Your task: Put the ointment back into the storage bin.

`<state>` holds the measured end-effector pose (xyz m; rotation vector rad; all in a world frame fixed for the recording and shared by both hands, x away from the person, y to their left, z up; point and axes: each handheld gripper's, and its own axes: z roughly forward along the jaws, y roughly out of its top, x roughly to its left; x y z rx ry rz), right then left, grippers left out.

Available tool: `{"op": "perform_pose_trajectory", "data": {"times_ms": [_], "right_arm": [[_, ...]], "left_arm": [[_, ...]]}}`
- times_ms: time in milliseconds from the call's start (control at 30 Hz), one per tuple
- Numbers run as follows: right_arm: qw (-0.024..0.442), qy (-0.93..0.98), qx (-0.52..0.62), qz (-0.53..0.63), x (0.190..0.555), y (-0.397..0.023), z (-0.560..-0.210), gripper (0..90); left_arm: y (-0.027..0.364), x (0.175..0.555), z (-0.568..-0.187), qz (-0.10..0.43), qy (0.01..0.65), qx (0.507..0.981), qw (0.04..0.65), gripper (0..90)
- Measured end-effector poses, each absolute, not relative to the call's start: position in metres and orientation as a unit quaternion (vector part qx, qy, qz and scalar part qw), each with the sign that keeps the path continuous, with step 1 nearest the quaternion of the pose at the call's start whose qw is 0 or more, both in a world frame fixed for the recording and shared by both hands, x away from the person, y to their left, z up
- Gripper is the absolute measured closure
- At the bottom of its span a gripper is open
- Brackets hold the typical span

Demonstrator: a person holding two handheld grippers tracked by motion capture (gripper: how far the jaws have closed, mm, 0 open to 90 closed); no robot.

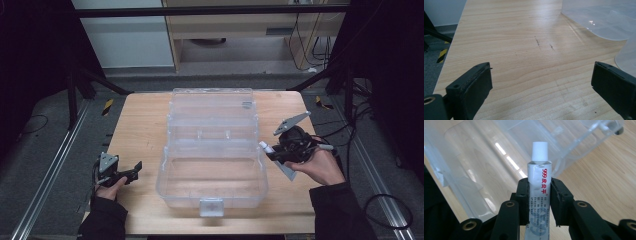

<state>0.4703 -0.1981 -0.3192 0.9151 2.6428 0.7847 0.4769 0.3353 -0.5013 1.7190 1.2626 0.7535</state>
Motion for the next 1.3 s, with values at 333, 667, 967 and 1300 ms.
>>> {"op": "perform_pose_trajectory", "data": {"times_ms": [333, 667, 967, 1300], "right_arm": [[0.105, 0.927, 0.256, 0.254, 0.473, -0.168, -0.311, 69.9], [0.092, 0.942, 0.206, 0.247, 0.476, -0.138, -0.312, 69.9], [0.073, 0.955, 0.160, 0.238, 0.477, -0.111, -0.324, 69.9], [0.046, 0.969, 0.126, 0.206, 0.477, -0.097, -0.345, 69.8]], "left_arm": [[0.335, 0.477, -0.501, 0.301, 0.505, 0.688, 0.426, 2.7], [0.336, 0.477, -0.501, 0.301, 0.505, 0.688, 0.426, 2.7], [0.336, 0.477, -0.501, 0.300, 0.505, 0.688, 0.427, 2.7], [0.336, 0.477, -0.501, 0.300, 0.504, 0.688, 0.427, 2.7]]}}
